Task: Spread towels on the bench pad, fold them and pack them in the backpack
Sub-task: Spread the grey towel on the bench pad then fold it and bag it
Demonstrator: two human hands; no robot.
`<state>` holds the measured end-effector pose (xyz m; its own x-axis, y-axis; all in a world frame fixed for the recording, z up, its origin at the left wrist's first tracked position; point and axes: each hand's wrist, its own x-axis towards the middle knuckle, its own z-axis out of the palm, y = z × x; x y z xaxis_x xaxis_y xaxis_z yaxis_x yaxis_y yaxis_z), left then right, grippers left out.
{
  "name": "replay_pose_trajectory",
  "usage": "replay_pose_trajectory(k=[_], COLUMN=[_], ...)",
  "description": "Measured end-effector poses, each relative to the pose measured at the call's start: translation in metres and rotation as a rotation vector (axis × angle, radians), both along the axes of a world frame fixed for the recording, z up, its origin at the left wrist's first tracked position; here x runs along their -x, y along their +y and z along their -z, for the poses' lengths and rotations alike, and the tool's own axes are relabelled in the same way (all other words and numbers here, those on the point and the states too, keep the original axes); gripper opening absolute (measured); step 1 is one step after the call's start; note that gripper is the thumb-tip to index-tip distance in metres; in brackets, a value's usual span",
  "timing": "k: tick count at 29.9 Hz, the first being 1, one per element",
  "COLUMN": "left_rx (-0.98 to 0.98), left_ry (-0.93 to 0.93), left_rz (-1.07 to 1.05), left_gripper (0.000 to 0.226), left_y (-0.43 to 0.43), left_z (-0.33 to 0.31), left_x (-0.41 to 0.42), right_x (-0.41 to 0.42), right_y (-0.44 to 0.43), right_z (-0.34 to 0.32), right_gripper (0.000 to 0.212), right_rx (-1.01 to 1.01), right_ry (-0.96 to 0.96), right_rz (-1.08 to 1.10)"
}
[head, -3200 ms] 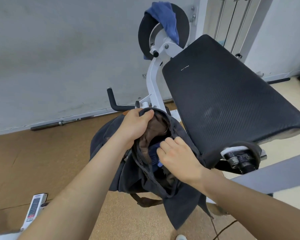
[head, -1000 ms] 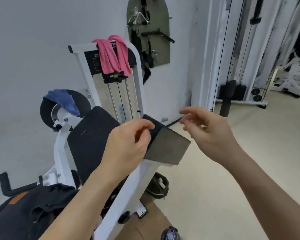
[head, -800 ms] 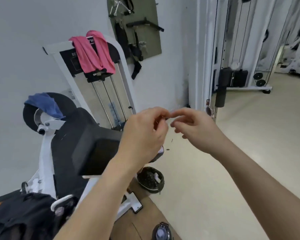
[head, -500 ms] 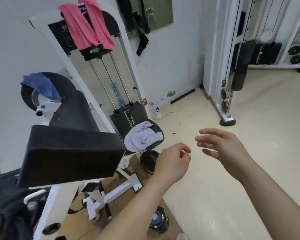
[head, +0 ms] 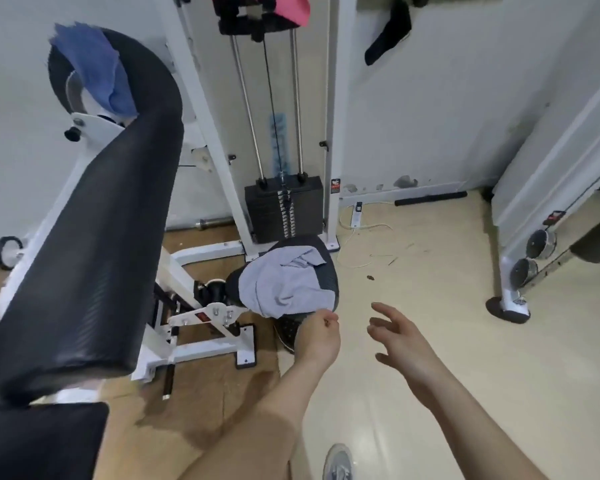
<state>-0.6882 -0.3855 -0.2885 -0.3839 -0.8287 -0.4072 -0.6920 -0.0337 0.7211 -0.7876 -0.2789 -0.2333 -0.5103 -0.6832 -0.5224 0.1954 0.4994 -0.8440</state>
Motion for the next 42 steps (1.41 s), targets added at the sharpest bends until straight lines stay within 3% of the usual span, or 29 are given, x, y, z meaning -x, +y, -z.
replay_pose_trajectory(k=[4,9,12,16,18,20,23,25,27,31,34,36,38,40,42], left_rx=[0.005,-0.049,-0.061,-0.072,-0.255,-0.279,-0.298,-0.344,-0.39,-0.377,-0.281,-0.21,-0.159,-0.105,-0.034], left_ry=[-0.082,-0.197,-0.249,-0.242,-0.248,-0.143,-0.018,0.253,0.587,0.724,0.784,0.805,0.769,0.71,0.614], left_rz=[-0.077,-0.184,-0.207,-0.397,-0.479,-0.711,-1.023,-1.36,-1.51,-1.373,-1.254,-1.174,-1.088,-1.076,-1.106], left_gripper=[0.033,0.046,0.038,0.033,0.029,0.027,0.017,0.015,0.018,0.023,0.01,0.021,0.04,0.042,0.027], left_y=[-0.044,-0.099,-0.124,-0.141,-0.151,-0.159,-0.186,-0.2,-0.208,-0.207,-0.201,-0.194,-0.186,-0.175,-0.162], left_z=[0.02,0.062,0.082,0.123,0.186,0.204,0.139,0.118,0.088,0.018,-0.034,-0.069,-0.107,-0.136,-0.161], left_x=[0.002,0.002,0.011,0.044,0.055,0.072,0.096,0.097,0.094,0.085,0.072,0.057,0.042,0.028,0.018], right_x=[0.024,0.064,0.089,0.125,0.143,0.158,0.171,0.166,0.153,0.119,0.096,0.083,0.072,0.067,0.069], right_y=[-0.061,-0.144,-0.189,-0.245,-0.266,-0.284,-0.316,-0.333,-0.349,-0.382,-0.401,-0.413,-0.424,-0.429,-0.424], right_z=[0.017,0.057,0.102,0.146,0.157,0.165,0.167,0.162,0.154,0.125,0.092,0.065,0.031,-0.002,-0.036], right_gripper=[0.044,0.053,0.058,0.067,0.074,0.076,0.074,0.074,0.074,0.07,0.036,0.017,0.015,0.019,0.02], right_rx=[-0.062,-0.151,-0.166,-0.139,-0.137,-0.113,-0.11,-0.085,-0.058,0.187,0.258,0.298,0.385,0.364,0.286], right_ry=[0.044,0.426,0.552,0.586,0.567,0.501,0.372,0.244,0.167,0.273,0.246,0.349,0.405,0.273,0.038], right_rz=[-0.198,-0.689,-0.927,-1.176,-1.263,-1.295,-1.32,-1.328,-1.314,-1.341,-1.422,-1.426,-1.444,-1.529,-1.58])
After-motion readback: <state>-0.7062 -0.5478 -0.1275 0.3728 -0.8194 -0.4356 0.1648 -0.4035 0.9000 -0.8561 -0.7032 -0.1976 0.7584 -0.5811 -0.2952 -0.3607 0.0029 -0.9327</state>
